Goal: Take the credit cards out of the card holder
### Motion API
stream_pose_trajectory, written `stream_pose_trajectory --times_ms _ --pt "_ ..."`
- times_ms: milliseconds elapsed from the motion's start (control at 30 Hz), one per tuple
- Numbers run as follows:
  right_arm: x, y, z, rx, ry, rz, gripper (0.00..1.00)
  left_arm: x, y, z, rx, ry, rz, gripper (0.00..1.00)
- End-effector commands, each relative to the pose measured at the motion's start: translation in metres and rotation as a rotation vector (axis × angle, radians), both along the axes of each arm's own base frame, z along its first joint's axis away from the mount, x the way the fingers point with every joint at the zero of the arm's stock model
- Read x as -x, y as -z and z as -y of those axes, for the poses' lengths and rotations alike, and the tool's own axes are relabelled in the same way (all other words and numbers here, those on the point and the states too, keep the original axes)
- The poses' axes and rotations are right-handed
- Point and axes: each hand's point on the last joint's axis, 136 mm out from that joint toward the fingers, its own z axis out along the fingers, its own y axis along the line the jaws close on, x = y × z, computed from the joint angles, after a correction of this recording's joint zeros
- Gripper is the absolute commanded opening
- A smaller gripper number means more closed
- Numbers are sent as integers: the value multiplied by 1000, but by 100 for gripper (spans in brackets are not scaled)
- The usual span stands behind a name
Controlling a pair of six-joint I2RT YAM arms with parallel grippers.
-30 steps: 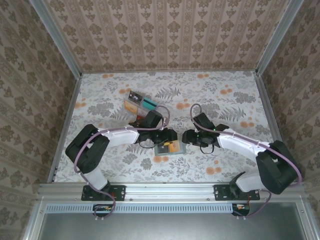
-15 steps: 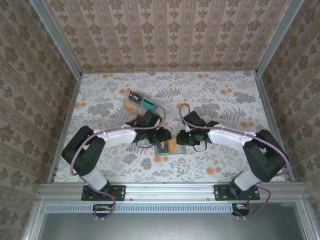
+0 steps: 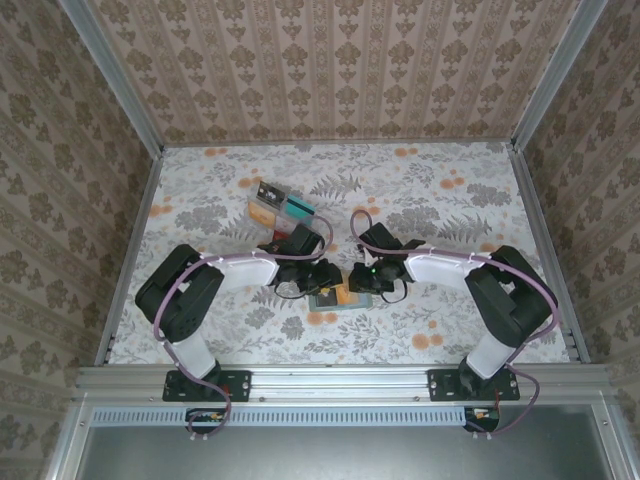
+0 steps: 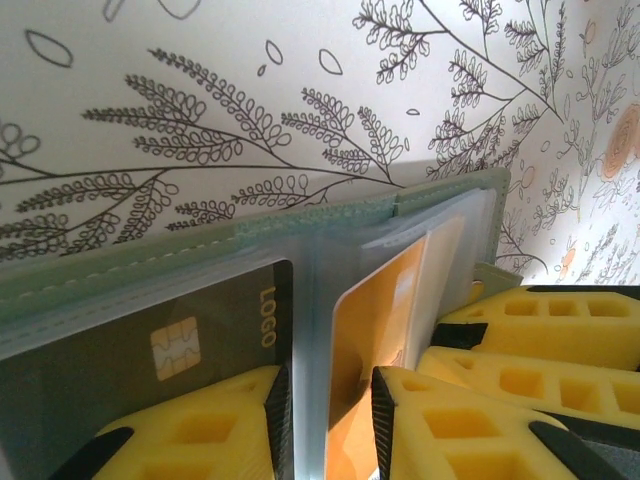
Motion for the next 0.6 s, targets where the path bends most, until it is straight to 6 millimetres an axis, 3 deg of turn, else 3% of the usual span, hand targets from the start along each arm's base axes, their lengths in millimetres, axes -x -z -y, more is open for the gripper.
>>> stream_pose_trajectory --times_ms 0,167,400,567 --pt "11 23 7 57 1 -68 25 5 8 -1 5 7 -50 31" --pt "11 24 13 91 10 -69 25 2 1 2 23 25 -23 26" --pt "8 21 31 164 58 -42 25 -3 -8 -13 1 15 18 4" --pt "-4 -2 28 133 69 28 25 -1 -23 -34 -39 43 56 0"
